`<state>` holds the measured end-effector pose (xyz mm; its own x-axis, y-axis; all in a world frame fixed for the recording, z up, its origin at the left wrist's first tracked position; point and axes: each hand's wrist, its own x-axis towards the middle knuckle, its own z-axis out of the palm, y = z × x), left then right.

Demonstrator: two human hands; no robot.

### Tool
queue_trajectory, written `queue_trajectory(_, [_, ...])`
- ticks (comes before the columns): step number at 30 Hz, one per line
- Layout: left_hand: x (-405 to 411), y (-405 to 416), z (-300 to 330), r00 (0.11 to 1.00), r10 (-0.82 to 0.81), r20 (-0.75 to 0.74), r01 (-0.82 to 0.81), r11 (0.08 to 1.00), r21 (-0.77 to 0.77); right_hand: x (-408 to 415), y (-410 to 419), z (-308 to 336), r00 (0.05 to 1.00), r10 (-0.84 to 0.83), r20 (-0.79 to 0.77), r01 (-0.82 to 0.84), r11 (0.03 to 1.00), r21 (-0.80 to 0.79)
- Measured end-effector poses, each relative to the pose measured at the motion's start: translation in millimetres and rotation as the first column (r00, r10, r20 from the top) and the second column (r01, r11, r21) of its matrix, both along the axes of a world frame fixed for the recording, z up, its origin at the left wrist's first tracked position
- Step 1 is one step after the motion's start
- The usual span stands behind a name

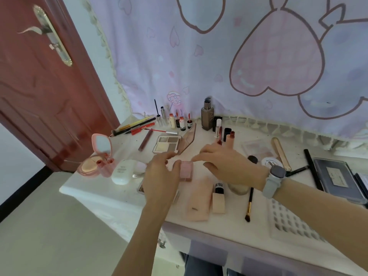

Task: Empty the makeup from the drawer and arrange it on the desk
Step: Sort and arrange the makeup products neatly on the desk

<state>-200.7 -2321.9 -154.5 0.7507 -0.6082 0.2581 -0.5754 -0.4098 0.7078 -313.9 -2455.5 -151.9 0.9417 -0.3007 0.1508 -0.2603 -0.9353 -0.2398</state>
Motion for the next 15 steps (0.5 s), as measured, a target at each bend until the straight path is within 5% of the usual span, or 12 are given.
queue_trajectory(5, [17, 25, -12, 0.997, -0.034, 0.062, 0.031, 0.998, 0.051, 33, 2, -8, 0.964, 0.028, -0.264, -0.068, 0.987, -0.143])
queue_trajectory(15, [16, 27, -29, 0.994, -0.067, 0.084, 0.066, 0.998, 0.013, 35, 6, -10, 0.944, -0.174, -0.279, 0.150, 0.983, -0.107])
